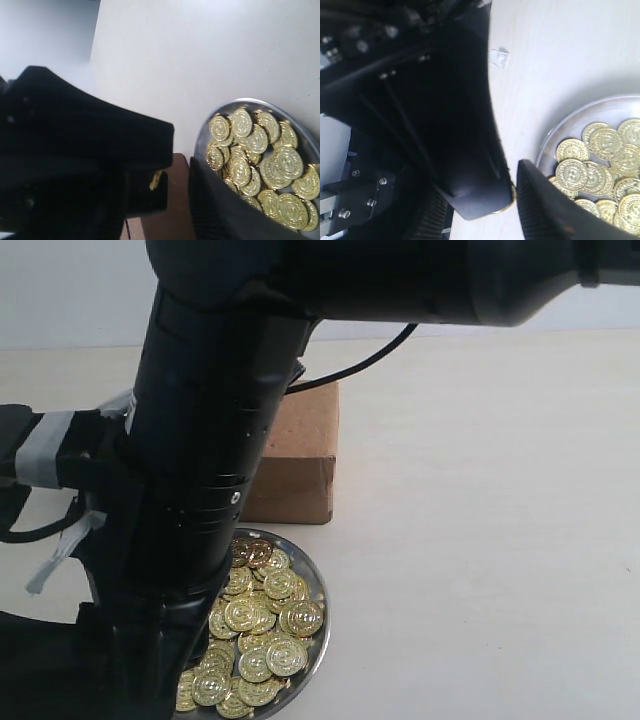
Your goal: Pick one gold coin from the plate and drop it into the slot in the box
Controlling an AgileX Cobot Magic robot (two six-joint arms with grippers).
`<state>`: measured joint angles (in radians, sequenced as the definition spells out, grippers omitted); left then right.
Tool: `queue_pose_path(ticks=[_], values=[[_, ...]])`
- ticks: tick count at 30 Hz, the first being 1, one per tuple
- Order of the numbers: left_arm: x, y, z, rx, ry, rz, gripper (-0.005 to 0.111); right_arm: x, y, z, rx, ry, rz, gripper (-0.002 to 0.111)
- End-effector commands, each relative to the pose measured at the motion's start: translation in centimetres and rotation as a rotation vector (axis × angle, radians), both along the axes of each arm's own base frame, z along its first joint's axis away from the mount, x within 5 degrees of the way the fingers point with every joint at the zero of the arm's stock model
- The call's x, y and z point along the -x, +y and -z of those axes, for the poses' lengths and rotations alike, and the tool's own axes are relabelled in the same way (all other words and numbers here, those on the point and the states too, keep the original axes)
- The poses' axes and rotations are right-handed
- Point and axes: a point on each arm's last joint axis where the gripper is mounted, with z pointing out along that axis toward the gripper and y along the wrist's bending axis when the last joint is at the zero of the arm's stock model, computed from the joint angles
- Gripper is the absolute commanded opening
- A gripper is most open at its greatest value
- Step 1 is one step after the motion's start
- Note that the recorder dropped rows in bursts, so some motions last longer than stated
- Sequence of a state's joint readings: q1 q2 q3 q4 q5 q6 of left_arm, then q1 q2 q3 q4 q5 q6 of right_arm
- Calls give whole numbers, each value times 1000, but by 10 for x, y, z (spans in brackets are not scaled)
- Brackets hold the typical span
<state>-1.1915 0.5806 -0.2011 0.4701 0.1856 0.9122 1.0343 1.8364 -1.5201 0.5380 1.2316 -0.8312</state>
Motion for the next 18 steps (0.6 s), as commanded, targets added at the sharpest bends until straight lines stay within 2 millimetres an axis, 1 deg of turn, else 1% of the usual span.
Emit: queue_pose_path(ticks=[1, 3, 10, 16, 17, 18], values=[[1, -2, 3, -8, 15, 8, 38, 1, 0, -4, -23, -8, -4, 36], [1, -2, 3, -8, 15, 8, 34, 1, 0, -4, -23, -8, -4, 36], [1, -2, 2, -5, 14, 8, 1, 1, 0, -4, -24, -8, -5, 36], [1, -2, 2, -9, 13, 8, 0, 1, 0, -4, -24, -8, -5, 37], [1, -2, 2, -9, 13, 8, 0, 1, 1, -4, -25, -7, -5, 39], [1, -1, 3, -15, 14, 5, 0, 1, 0, -5, -26, -7, -2, 43]])
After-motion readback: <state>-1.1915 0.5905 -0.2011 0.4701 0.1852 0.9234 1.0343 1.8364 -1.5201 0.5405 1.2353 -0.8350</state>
